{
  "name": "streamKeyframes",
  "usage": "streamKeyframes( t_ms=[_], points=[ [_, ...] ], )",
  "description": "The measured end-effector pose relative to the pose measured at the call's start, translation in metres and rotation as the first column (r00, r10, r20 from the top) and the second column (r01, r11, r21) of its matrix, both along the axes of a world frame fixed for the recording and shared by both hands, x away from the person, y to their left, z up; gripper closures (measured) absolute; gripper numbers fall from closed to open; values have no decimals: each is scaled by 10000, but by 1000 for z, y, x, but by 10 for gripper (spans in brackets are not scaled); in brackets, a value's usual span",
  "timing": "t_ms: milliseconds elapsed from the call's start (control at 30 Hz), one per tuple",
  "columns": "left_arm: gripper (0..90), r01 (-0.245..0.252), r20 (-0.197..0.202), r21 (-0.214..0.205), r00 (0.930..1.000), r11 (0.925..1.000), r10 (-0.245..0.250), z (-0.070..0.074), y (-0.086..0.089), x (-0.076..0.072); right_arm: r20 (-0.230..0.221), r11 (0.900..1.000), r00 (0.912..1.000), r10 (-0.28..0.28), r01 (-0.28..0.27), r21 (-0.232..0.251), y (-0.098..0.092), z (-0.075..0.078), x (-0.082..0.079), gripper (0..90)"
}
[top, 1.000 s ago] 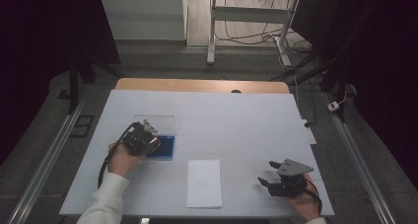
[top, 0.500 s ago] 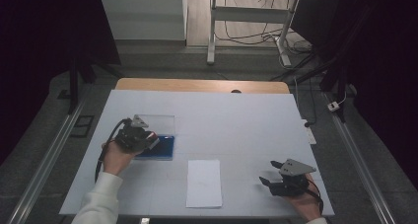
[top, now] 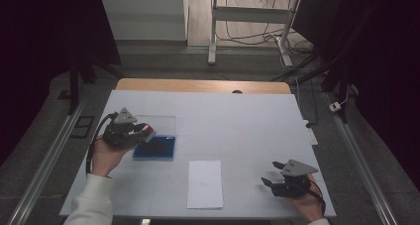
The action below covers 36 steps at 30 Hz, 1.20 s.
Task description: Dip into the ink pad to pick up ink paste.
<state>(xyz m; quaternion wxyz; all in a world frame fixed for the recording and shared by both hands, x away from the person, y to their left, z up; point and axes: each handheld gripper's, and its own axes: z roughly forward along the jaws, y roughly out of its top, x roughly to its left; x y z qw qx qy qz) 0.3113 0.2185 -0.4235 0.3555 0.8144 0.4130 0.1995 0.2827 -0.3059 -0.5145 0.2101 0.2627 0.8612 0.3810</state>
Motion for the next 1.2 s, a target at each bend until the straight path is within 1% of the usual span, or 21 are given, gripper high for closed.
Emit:
streamKeyframes(
  t_ms=[67, 133, 267, 467, 567, 600, 633, 733, 800, 933, 1200],
  points=[
    [706, 3, 63, -54, 10000, 10000, -3, 3, 1, -2, -12, 10000, 10000, 22, -22, 69, 0, 0, 0, 280],
    [706, 1, 64, -59, 10000, 10000, -1, 4, 2, -3, -40, 10000, 10000, 18, -18, 8, 0, 0, 0, 280],
    [707, 45, -181, 50, 9998, 10000, -44, -1, 0, 1, -48, 10000, 10000, 43, -43, 15, 0, 0, 0, 280],
    [707, 109, -785, 594, 9969, 9982, -62, -18, -8, 11, -64, 10000, 10000, 43, -43, 19, 0, -2, 1, 280],
    [706, 29, -1086, 941, 9941, 9956, 74, -28, -8, 16, -64, 10000, 10000, 49, -49, 15, 0, -2, 1, 280],
    [706, 17, -1218, 978, 9925, 9952, 103, -32, -7, 17, -68, 10000, 10000, 45, -45, 17, 0, -2, 1, 280],
    [707, -27, -1291, 987, 9915, 9951, 154, -34, -7, 19, -69, 10000, 10000, 48, -47, 20, -1, -2, 1, 280],
    [707, -172, -1474, 1198, 9885, 9927, 349, -41, -4, 22, -80, 10000, 10000, 48, -48, 2, -1, -2, 1, 280],
    [706, -185, -1605, 1170, 9863, 9930, 373, -45, -1, 23, -84, 10000, 10000, 40, -41, -12, -1, -2, 1, 280],
    [706, -170, -1766, 1289, 9835, 9915, 398, -50, -2, 25, -105, 10000, 9999, 34, -34, -16, -1, -2, 1, 280],
    [706, -15, -1877, 1462, 9818, 9893, 292, -54, -8, 27, -128, 10000, 9999, 36, -36, -30, -1, -3, 1, 280]
  ],
)
